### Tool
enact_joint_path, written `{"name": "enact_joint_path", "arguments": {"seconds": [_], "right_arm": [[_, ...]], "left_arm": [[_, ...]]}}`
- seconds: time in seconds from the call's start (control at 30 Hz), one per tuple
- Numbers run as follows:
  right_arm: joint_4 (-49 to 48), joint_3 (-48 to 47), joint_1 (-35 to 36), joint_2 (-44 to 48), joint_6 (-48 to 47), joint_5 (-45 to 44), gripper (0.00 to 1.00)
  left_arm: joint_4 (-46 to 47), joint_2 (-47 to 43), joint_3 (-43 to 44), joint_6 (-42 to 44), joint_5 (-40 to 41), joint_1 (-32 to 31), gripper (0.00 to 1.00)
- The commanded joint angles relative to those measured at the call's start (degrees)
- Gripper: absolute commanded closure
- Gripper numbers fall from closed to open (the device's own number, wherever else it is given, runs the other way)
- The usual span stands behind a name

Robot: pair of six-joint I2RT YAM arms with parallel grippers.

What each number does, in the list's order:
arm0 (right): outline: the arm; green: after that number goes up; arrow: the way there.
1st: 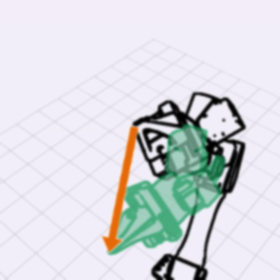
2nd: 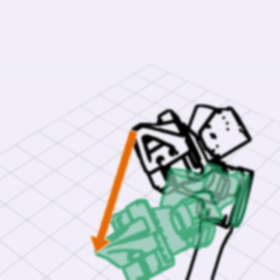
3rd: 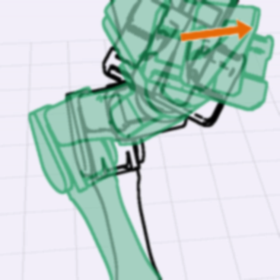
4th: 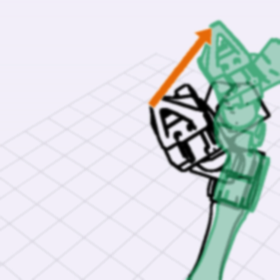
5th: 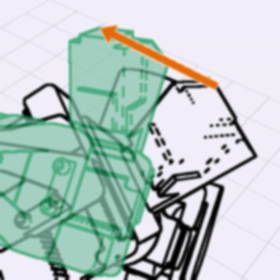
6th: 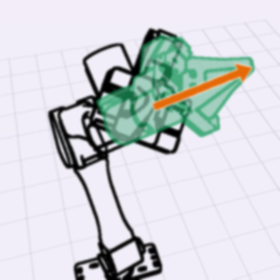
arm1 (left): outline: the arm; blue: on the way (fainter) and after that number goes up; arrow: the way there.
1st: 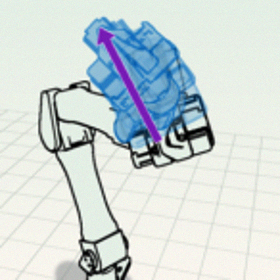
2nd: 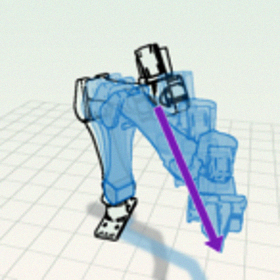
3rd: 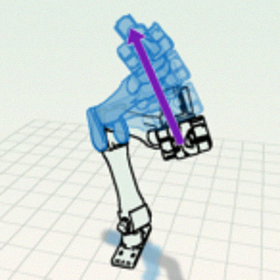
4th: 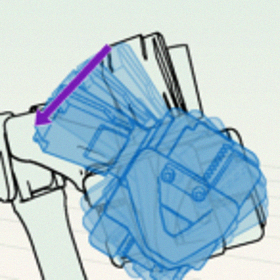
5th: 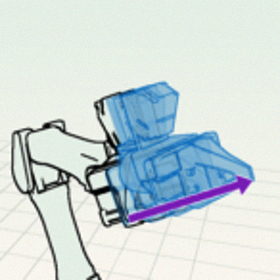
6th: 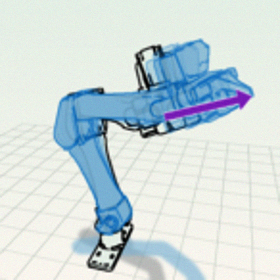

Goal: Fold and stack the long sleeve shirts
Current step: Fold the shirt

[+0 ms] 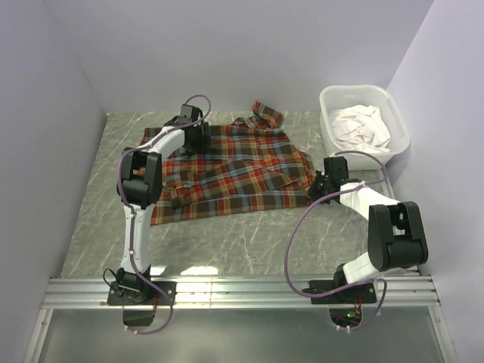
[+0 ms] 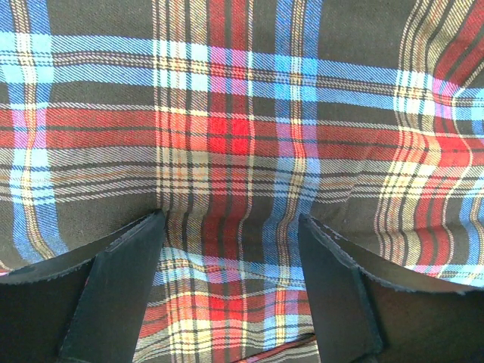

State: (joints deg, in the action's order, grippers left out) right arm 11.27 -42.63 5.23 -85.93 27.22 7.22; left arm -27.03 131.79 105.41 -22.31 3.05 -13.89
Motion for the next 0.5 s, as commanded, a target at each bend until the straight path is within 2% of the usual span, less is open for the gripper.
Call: {"name": "enact_joint_path", "arguments": {"seconds": [0.0,0.3,0.4,0.43,0.47], "right_arm": [[4.46,-1.22,-0.84,2.00,0.02,-1.07,1.00],[5.52,0.88,-1.37,2.88,0.20,-2.13,1.00],[5.00,0.53,-1.37,3.75,0.46,-2.13,0.91],[5.08,0.27,-1.19,4.36,0.20,-2.13,0.81],[5.17,-0.34,-1.10,4.89,0.20,-2.21,0.77]], "left_arm": [[-3.30,3.65,-0.03,-0.72,-0.33,1.06,0.22],[-3.03,3.65,0.06,-0.72,-1.38,1.15,0.21],[-3.38,2.08,0.24,-0.81,-2.34,1.15,0.19],[-3.65,1.29,0.50,-0.81,-2.52,1.15,0.18],[-3.65,-1.24,0.42,-1.25,-2.52,1.15,0.17]]}}
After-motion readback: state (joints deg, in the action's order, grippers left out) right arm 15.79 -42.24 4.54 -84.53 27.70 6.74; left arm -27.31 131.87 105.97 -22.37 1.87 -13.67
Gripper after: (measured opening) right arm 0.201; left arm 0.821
